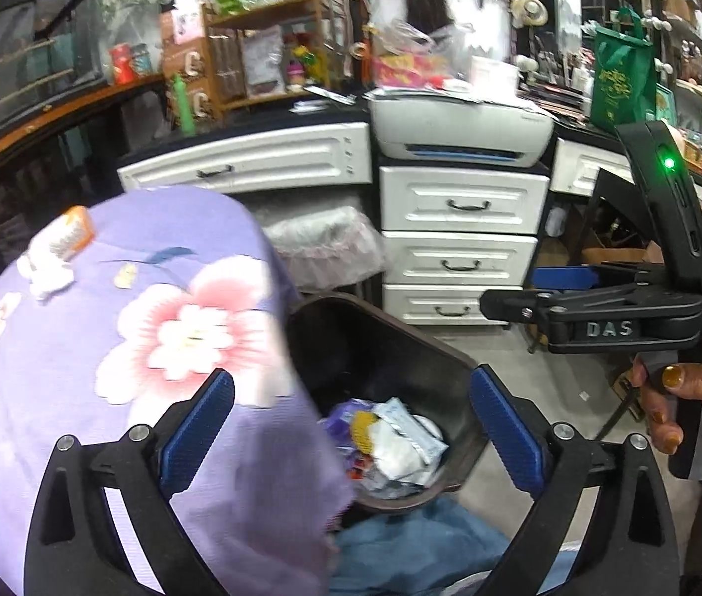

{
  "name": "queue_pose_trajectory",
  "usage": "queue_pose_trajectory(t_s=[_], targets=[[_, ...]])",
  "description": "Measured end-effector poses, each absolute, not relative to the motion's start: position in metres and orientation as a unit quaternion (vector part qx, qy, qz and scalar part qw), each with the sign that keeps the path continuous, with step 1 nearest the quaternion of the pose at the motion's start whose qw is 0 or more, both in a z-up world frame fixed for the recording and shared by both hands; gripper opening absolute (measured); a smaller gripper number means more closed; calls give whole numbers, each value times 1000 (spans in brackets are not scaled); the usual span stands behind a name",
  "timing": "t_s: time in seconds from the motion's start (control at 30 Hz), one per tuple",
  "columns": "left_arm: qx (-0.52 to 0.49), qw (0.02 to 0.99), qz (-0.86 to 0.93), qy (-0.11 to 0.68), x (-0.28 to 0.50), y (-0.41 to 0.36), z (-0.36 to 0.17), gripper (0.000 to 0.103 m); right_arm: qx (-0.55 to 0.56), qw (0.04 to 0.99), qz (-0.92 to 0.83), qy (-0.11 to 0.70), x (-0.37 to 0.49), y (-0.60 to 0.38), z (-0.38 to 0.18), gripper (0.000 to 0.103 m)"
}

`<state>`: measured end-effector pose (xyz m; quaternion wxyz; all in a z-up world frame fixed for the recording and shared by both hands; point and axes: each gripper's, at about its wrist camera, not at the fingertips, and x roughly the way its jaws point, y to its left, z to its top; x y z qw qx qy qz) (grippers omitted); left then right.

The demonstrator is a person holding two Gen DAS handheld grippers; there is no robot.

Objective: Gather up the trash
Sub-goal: 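Move both tools back over the table toward the bottle and tissues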

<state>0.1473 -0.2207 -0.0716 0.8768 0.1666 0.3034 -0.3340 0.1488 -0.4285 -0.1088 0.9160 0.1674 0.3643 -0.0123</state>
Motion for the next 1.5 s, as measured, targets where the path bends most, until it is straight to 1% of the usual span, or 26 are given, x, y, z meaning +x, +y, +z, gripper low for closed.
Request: queue_pose_trajectory(t_s=[0.37,0.57,0.73,0.87,1.13,1.33,1.5], targets=[[173,910,-237,293,194,-141,-49,97,111,922,77,362,199,-355,-80,86],[167,921,-178,302,237,-98,-37,97,83,919,132,362,229,-316,-64,87],[133,924,-152,323,278,-66,-36,97,64,916,164,361,258,-291,-51,87],[139,924,-131,331,309,-51,-36,97,44,914,182,361,283,-270,-44,87],[155,923,-111,334,359,-23,-33,97,13,900,221,375,358,-217,-38,87],[121,926,-101,343,388,1,-35,97,-8,893,222,391,431,-187,-36,87],[84,920,-135,357,411,-6,-36,97,-45,902,192,385,495,-182,-22,87]])
